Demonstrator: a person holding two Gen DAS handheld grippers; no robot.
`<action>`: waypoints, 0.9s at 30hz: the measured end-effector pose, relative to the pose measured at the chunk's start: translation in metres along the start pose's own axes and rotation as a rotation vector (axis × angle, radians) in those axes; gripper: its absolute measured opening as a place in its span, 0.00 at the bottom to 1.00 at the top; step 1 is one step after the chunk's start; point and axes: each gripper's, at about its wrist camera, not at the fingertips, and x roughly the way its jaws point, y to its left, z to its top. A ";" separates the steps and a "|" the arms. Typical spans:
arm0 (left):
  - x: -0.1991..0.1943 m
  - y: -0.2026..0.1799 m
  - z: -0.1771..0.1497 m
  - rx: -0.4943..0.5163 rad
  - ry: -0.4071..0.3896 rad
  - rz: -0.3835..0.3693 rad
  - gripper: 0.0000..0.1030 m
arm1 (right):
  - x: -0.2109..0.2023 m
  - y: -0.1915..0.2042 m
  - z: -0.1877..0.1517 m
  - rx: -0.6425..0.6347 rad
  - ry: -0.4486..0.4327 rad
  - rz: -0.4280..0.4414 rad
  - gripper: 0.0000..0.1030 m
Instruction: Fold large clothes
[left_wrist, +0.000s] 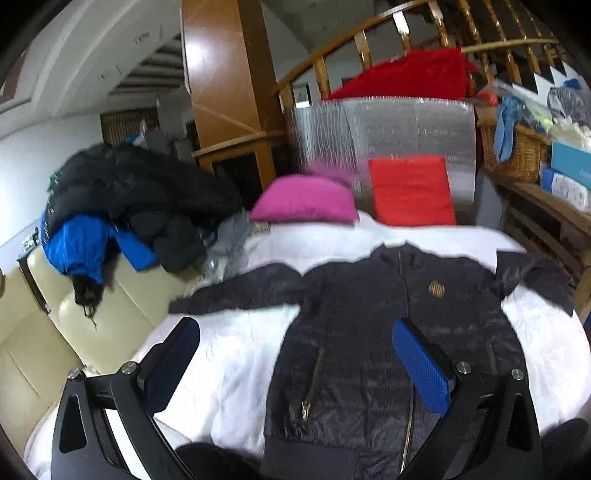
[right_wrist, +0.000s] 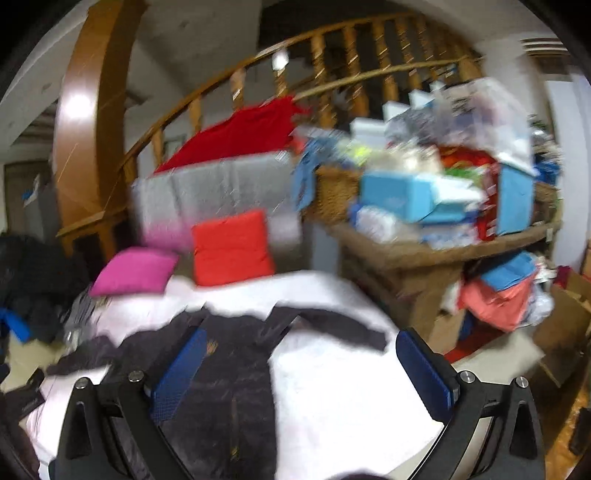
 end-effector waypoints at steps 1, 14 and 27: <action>0.002 -0.002 -0.003 0.004 0.005 0.001 1.00 | 0.008 0.008 -0.006 -0.013 0.024 0.018 1.00; -0.033 -0.069 -0.001 0.119 -0.049 -0.102 1.00 | 0.026 0.037 -0.066 -0.082 0.101 0.008 1.00; -0.028 -0.110 -0.041 0.176 0.038 -0.211 1.00 | 0.033 0.019 -0.061 -0.076 0.099 -0.039 1.00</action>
